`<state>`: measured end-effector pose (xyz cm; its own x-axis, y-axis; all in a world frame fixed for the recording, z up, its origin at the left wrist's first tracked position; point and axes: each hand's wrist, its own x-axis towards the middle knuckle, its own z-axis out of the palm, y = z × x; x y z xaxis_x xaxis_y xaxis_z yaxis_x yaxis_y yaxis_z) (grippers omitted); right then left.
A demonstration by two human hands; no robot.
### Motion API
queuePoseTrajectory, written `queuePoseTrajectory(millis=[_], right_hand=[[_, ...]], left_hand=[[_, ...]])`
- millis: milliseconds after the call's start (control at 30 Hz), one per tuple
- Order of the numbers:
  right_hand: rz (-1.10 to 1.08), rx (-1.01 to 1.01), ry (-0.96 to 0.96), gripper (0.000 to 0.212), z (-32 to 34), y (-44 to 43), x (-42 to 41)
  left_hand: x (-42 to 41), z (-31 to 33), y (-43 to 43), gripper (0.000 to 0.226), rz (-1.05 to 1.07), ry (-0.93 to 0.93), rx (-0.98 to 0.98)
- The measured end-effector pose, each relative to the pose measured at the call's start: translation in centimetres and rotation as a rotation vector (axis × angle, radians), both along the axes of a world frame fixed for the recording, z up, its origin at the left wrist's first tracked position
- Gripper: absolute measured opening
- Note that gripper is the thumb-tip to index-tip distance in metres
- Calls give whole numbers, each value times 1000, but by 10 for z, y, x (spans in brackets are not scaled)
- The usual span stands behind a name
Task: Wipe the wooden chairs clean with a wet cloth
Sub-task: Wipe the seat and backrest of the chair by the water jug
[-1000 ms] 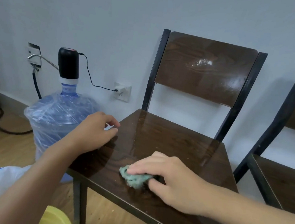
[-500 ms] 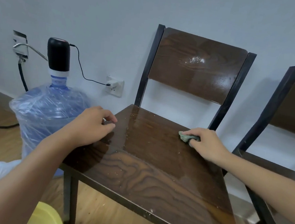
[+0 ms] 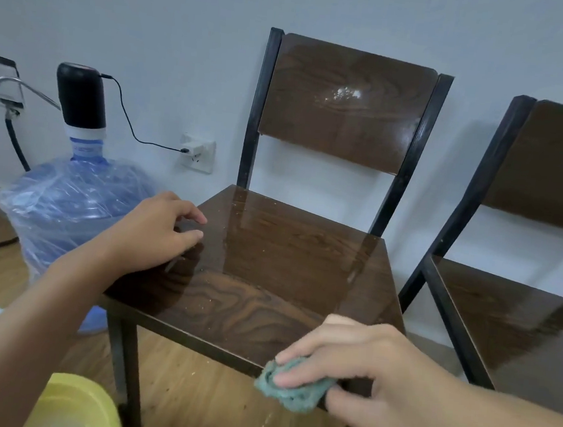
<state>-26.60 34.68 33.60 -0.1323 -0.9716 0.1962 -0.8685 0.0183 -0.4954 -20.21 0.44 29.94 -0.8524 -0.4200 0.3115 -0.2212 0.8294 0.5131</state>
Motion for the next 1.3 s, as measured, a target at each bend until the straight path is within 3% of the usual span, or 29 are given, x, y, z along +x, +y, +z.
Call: queuePoseTrajectory(millis=[167,233,400,600,733,833,933,1100,1300], right_hand=[[-353,-70,89,52,16,-54,-63],[-393,-24,95,50,8,-77,-70],[-140,106,92,31,-12,-70,-13],[98,168,87,26,8,-33,6],[-238,-34,-78,24,24,-68,-51],[-585,-72,7,18,19,-118,-125],[-763,-25,45,19,6,-155,-183],[-811,49,90,19,-14,-203,-209],[-659,51,27,28,-22,-250,-180]], left_hand=[[2,1,2,12,42,1,-9],[2,0,2,15,59,1,-6],[5,-1,1,19,57,1,7],[5,4,-4,19,69,27,56],[3,5,-13,15,74,63,111],[3,3,-20,15,85,70,155],[4,-2,-26,16,90,59,177],[9,-11,-35,11,105,61,211],[13,-22,-46,17,135,66,214]])
